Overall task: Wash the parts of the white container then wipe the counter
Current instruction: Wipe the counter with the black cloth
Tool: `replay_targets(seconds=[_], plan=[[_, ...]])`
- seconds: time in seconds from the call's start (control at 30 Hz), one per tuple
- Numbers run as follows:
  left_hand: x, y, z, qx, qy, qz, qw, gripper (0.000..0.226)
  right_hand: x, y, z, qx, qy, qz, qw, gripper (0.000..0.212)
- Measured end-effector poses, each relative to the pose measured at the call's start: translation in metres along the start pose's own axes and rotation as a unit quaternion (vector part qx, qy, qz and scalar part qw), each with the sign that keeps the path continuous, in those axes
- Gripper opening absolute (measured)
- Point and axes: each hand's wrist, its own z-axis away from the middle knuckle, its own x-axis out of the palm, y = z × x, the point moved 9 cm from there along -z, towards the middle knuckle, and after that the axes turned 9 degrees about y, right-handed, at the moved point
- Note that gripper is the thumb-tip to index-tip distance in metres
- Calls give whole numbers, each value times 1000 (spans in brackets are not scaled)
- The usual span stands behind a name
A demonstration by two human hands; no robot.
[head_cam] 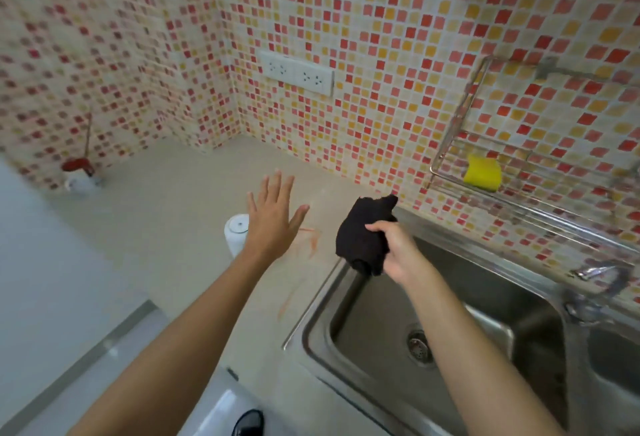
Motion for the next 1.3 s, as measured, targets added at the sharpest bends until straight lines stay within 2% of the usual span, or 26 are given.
replay_targets(seconds=[0.1, 0.17, 0.23, 0.3, 0.37, 0.4, 0.47, 0.5, 0.57, 0.63, 0.7, 0.77, 0.83, 0.9, 0.97, 1.03, 1.17, 1.23, 1.3], plan=[[15, -62, 4, -48, -17, -1, 999, 82, 19, 36, -28, -30, 39, 86, 995, 33], [28, -96, 9, -73, -36, 8, 997, 98, 27, 52, -43, -103, 86, 251, 959, 36], [43, -124, 16, -100, -52, 38, 993, 112, 41, 62, -47, -199, 112, 399, 888, 29], [55, -143, 22, -116, -58, 71, 989, 116, 61, 81, -48, -277, 78, 488, 824, 29], [64, -160, 26, -125, -49, 97, 986, 115, 77, 124, -55, -269, 2, 591, 760, 40], [70, -169, 27, -130, -49, 110, 984, 114, 80, 148, -57, -255, -29, 656, 710, 47], [82, -182, 29, -127, -58, 153, 978, 110, 80, 177, -60, -256, -30, 754, 605, 60], [87, -186, 29, -122, -61, 187, 973, 105, 79, 180, -61, -259, -6, 767, 588, 62], [93, -193, 28, -127, -62, 258, 956, 94, 82, 171, -63, -264, 48, 753, 601, 58], [97, -196, 24, -133, -64, 305, 941, 91, 86, 159, -68, -269, 80, 715, 640, 53], [105, -196, 21, -137, -82, 331, 930, 94, 93, 148, -71, -307, 93, 673, 667, 61], [113, -196, 20, -139, -94, 343, 924, 96, 96, 152, -72, -347, 83, 675, 645, 62], [119, -198, 19, -142, -94, 346, 923, 95, 94, 172, -73, -361, 76, 716, 593, 56], [122, -200, 17, -142, -92, 344, 924, 95, 88, 189, -71, -341, 118, 739, 569, 54], [124, -201, 15, -139, -97, 342, 924, 94, 87, 201, -64, -306, 174, 740, 574, 55], [125, -201, 11, -138, -100, 343, 924, 95, 99, 215, -54, -297, 189, 734, 580, 57], [128, -204, 7, -160, -102, 354, 916, 95, 129, 243, -39, -318, 118, 749, 569, 55], [129, -206, 2, -170, -100, 356, 913, 96, 135, 231, -55, -332, 93, 752, 562, 53], [127, -212, -6, -176, -86, 350, 916, 95, 138, 202, -91, -338, 100, 747, 564, 51]])
